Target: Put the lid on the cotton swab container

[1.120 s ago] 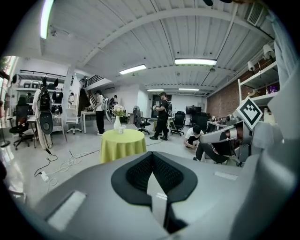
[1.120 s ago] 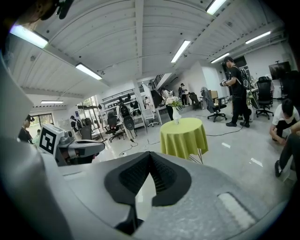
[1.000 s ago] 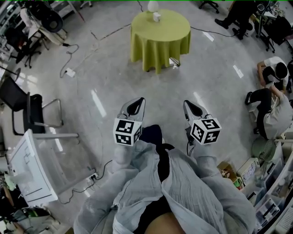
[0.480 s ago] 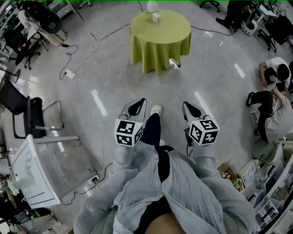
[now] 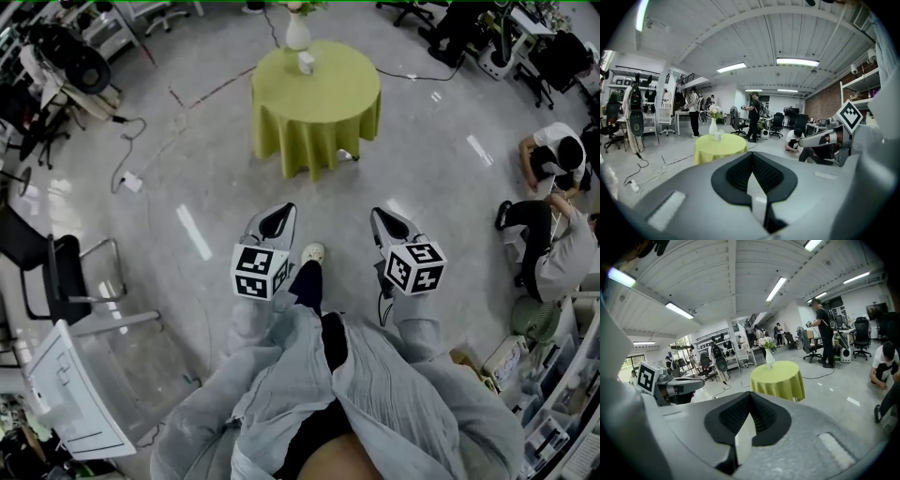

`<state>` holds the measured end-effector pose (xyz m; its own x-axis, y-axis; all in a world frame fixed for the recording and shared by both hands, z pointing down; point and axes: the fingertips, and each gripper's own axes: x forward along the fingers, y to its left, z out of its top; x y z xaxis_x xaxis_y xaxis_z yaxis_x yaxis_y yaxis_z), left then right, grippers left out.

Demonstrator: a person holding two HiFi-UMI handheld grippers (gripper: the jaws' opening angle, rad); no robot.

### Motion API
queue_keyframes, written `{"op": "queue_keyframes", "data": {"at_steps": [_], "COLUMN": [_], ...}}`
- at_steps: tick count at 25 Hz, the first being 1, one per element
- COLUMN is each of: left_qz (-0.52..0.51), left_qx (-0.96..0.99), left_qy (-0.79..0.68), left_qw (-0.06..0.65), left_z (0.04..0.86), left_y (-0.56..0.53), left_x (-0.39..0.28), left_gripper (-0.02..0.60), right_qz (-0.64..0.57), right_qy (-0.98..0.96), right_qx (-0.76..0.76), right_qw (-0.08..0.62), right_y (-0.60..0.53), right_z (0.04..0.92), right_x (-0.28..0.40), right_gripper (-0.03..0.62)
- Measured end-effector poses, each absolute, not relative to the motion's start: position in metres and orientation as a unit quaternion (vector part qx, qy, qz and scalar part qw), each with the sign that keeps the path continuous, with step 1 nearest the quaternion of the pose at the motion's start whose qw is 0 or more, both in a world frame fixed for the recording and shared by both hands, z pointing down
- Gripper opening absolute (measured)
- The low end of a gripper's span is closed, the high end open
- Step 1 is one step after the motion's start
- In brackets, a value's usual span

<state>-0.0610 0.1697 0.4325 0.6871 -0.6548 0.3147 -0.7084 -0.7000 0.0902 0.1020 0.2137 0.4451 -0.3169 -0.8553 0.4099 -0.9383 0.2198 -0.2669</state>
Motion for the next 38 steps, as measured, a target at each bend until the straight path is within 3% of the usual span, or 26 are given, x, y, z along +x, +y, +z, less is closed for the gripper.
{"op": "queue_keyframes", "data": {"at_steps": [38], "left_qz": [0.144], "left_qx": [0.921], "left_qy": [-0.346], "left_qw": [0.105], "left_z": [0.435], "left_y": [-0.04], "left_x": [-0.042], "left_gripper": [0.018], "right_qz": [0.244], "right_qy": [-0.759], "right_qx": [0.597], "right_qw": [0.087], "right_y": [0.008], "right_z": [0.443], "right_x": [0.124], "right_gripper": [0.002]}}
